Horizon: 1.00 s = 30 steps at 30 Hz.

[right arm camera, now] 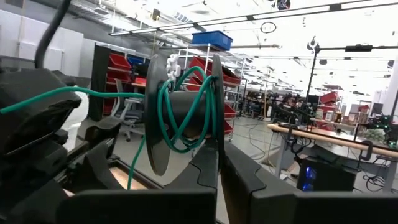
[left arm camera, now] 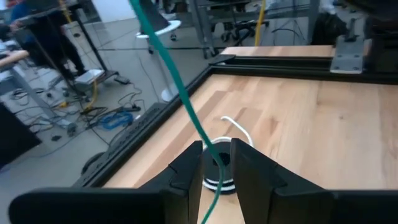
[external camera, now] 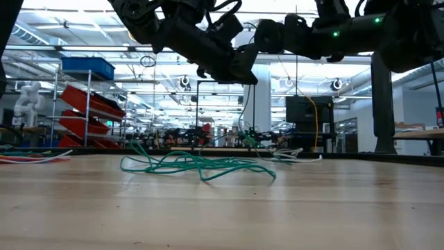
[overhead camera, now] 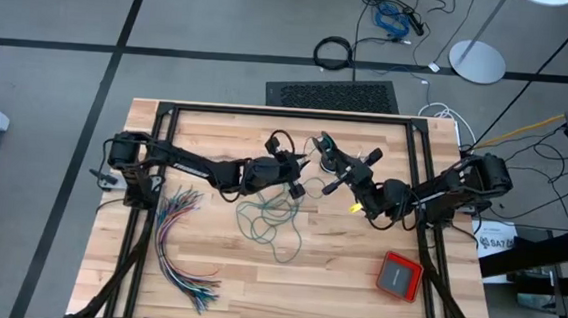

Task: Coil cords
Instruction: Coil the green wire onto the spool

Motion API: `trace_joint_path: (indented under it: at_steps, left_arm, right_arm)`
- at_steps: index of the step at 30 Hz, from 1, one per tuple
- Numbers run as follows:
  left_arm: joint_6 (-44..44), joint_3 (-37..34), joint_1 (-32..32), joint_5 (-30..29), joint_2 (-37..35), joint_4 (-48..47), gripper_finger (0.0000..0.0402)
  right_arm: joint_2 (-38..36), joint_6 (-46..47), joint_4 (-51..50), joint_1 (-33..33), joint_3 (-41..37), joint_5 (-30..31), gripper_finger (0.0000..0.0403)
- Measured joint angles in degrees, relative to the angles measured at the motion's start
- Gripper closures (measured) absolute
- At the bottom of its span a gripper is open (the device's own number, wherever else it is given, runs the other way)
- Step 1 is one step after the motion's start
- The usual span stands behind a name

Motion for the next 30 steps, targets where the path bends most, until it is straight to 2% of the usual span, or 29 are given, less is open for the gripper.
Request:
trace_joint_path:
  at_steps: [5, 11, 20, 30]
  left_arm:
    - [0.04, 0.0, 0.1, -4.28, 0.0, -1.43, 0.0311]
    - [0.59, 0.0, -1.06, -6.21, 0.0, -3.21, 0.0311]
    - [1.97, 0.0, -1.66, -6.67, 0.0, -2.97, 0.0311]
    - [5.05, 0.0, -3.28, -5.79, 0.0, -3.25, 0.0312]
  right_arm:
    - [0.0, 0.65, 0.02, -0.19, 0.0, -0.02, 0.0403]
    - [0.0, 0.72, 0.04, -0.19, 0.0, -0.02, 0.0403]
    - [0.0, -0.48, -0.15, -0.11, 0.0, 0.2, 0.0403]
    - [0.0, 0.67, -5.48, -0.11, 0.0, 0.22, 0.0403]
